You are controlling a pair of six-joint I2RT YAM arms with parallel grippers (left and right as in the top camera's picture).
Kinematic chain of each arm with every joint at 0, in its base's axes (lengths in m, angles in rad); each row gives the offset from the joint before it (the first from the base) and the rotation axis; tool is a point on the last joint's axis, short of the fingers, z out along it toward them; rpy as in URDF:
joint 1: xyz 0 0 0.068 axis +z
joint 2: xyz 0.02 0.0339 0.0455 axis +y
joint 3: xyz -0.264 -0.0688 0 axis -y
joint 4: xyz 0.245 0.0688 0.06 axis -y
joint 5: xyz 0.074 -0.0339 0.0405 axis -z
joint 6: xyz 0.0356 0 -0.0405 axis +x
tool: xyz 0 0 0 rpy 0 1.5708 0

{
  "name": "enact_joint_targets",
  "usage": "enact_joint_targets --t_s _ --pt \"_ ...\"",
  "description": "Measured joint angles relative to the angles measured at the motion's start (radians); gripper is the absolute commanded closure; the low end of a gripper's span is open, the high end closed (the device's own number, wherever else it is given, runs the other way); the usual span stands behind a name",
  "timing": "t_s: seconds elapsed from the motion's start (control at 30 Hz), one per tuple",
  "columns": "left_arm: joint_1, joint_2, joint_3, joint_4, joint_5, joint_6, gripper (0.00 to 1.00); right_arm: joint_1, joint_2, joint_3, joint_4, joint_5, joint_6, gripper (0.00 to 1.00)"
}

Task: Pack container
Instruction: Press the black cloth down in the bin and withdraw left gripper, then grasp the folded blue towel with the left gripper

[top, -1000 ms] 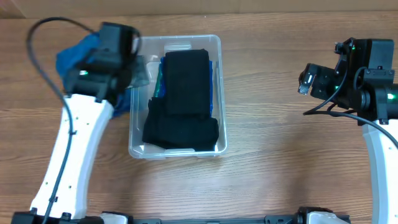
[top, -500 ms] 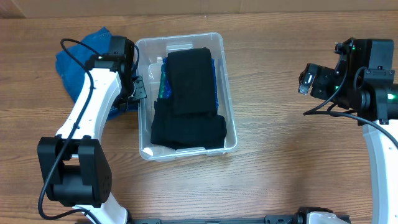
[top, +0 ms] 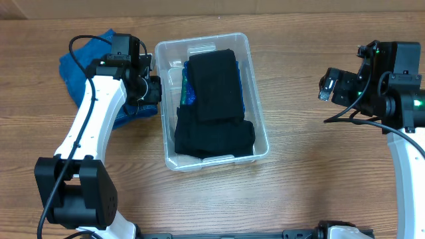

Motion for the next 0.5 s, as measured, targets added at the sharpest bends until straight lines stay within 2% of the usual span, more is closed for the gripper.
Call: enact_joint_targets --t_s 0.07,0.13,0.23,0.33,0.4,0.5 --pt "0.014 -0.019 0.0 -0.006 -0.06 -0.065 0.29 0.0 0.0 0.0 0.0 0.0 0.0 0.0" --pt "0.077 -0.063 0.0 0.016 -0.085 -0.121 0.19 0.0 0.0 0.0 0.0 0.0 0.0 0.0" --pt "0.305 -0.102 0.0 0.106 -0.044 -0.154 0.11 0.0 0.0 0.0 -0.001 0.0 0.0 0.0" --pt "0.494 -0.069 0.0 0.177 0.05 -0.158 0.08 0.0 0.0 0.0 -0.002 0.0 0.0 0.0" --pt "0.577 -0.014 0.0 0.22 0.096 -0.159 0.05 0.0 0.0 0.0 -0.002 0.0 -0.001 0.0" --pt "0.626 0.09 0.0 0.283 0.148 -0.156 0.05 0.0 0.0 0.0 -0.001 0.0 0.0 0.0"
